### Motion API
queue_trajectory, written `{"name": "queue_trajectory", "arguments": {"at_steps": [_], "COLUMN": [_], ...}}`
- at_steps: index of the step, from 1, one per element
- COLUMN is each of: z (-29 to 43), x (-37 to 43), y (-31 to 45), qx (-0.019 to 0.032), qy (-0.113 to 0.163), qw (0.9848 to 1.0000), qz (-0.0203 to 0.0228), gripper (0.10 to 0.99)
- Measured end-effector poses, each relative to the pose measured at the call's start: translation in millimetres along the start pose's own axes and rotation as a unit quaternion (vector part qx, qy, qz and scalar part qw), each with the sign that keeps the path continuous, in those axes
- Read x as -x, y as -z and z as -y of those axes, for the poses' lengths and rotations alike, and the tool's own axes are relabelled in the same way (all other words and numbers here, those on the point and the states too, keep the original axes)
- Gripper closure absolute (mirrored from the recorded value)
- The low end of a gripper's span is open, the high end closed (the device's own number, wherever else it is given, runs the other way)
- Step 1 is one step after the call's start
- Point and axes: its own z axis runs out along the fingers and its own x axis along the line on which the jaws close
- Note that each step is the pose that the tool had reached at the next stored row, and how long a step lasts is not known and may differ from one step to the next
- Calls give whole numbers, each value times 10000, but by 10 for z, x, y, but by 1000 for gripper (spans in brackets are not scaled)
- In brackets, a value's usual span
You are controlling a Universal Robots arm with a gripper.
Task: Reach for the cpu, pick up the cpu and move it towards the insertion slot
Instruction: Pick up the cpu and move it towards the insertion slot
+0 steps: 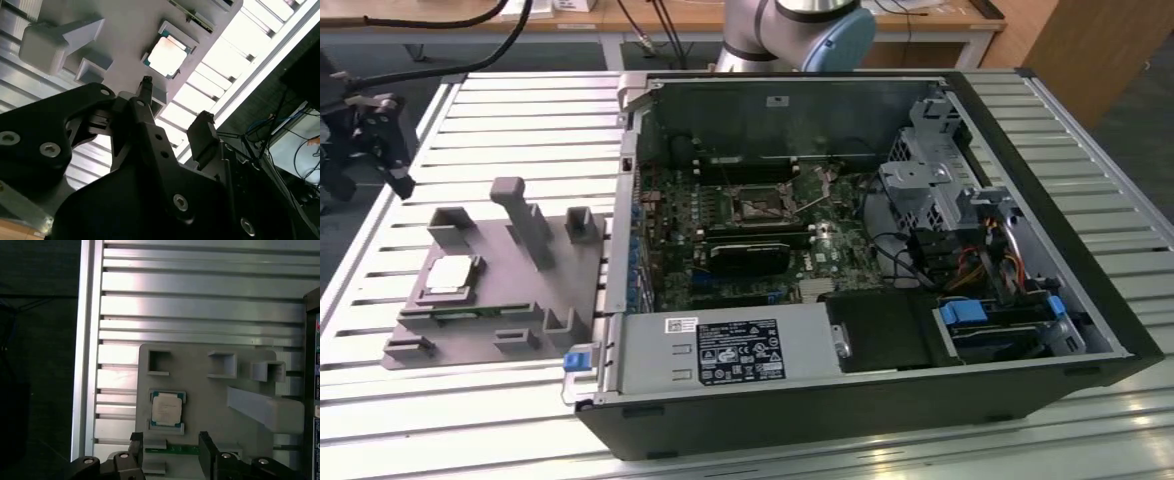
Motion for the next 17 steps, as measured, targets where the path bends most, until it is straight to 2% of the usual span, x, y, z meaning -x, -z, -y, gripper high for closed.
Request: {"name": "queue_trajectory", "arguments": {"at_steps": [2,3,4,5,6,17], "z": [2,2,3,4,4,12], "x": [0,0,0,0,-1,-2], "y": [-35,-53,-71,-89,-109,-308], "qx": [0,-1,0,-1,-1,0], "qy": [0,0,0,0,0,-2], "qw": [10000,10000,10000,10000,10000,10000], "qz": [-1,-1,-1,-1,-1,0], "gripper": [447,447,388,388,325,325]}}
